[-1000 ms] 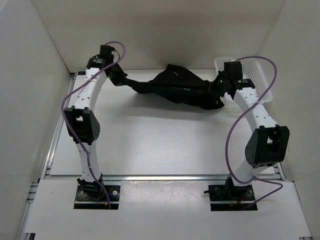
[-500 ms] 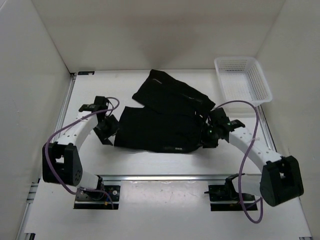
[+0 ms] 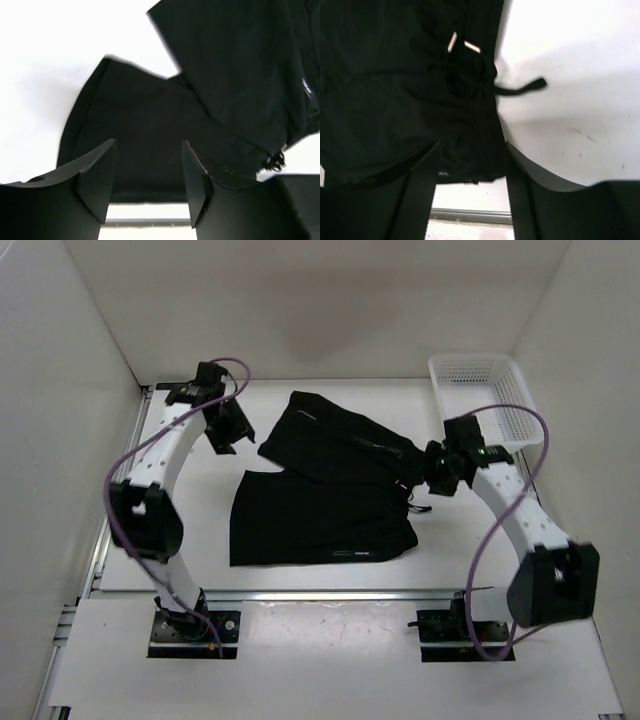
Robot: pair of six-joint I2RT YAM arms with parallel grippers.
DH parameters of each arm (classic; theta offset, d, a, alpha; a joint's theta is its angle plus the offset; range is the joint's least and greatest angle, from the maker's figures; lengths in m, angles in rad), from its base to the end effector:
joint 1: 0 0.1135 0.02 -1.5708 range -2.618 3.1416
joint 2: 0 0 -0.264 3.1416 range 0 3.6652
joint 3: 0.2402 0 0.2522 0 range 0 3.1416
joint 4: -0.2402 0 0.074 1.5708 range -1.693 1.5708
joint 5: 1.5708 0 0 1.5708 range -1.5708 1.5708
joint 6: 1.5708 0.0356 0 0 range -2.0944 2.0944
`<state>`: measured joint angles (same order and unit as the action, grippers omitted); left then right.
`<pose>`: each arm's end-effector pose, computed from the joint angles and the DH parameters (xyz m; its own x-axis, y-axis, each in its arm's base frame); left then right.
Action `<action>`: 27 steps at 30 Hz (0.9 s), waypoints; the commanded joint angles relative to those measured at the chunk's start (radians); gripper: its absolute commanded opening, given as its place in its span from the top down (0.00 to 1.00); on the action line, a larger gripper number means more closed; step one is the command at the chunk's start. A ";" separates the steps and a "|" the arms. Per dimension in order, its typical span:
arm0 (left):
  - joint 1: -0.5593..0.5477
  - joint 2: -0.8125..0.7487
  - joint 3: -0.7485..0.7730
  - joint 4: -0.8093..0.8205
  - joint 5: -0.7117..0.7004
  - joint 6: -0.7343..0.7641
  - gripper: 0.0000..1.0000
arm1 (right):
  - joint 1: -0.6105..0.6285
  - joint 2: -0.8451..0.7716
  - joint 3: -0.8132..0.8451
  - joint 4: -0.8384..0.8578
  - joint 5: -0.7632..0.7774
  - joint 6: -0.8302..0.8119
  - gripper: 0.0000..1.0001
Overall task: Fold and stack the shorts
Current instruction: Flatten the shorts out
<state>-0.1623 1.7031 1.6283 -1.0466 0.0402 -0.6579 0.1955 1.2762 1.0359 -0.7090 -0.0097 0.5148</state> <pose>0.3463 -0.0582 0.3180 -0.8126 -0.4860 -0.3216 -0.4021 0.8670 -0.2943 0.2544 0.0507 0.2770 -0.7925 0.3450 -0.5029 0.2188 0.9306 0.2935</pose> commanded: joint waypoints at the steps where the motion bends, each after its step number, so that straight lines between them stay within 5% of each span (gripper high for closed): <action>1: -0.020 0.150 0.126 -0.030 -0.006 0.044 0.36 | -0.024 0.147 0.116 0.069 -0.007 0.001 0.46; 9: -0.042 0.485 0.413 -0.076 -0.016 0.087 0.19 | -0.022 0.463 0.286 0.094 0.016 0.021 0.47; 12: -0.051 0.581 0.453 -0.076 -0.025 0.096 0.18 | -0.011 0.532 0.311 0.094 0.025 0.030 0.35; 16: -0.051 0.676 0.510 -0.085 -0.039 0.096 0.30 | 0.025 0.610 0.332 0.094 0.048 0.030 0.35; 18: -0.051 0.704 0.541 -0.095 -0.039 0.096 0.45 | 0.045 0.652 0.345 0.094 0.059 0.030 0.35; 20: -0.051 0.724 0.554 -0.095 -0.039 0.096 0.64 | 0.079 0.681 0.386 0.094 0.071 0.030 0.38; 21: -0.051 0.740 0.571 -0.095 -0.039 0.096 0.90 | 0.102 0.712 0.401 0.082 0.086 0.030 0.40; 27: -0.010 0.710 0.533 -0.124 -0.114 0.086 0.90 | 0.197 0.827 0.558 0.027 0.121 -0.015 0.54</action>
<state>-0.2020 2.4561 2.1780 -1.1564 -0.0124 -0.5659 0.3485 2.0617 1.5158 -0.6483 0.0711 0.5346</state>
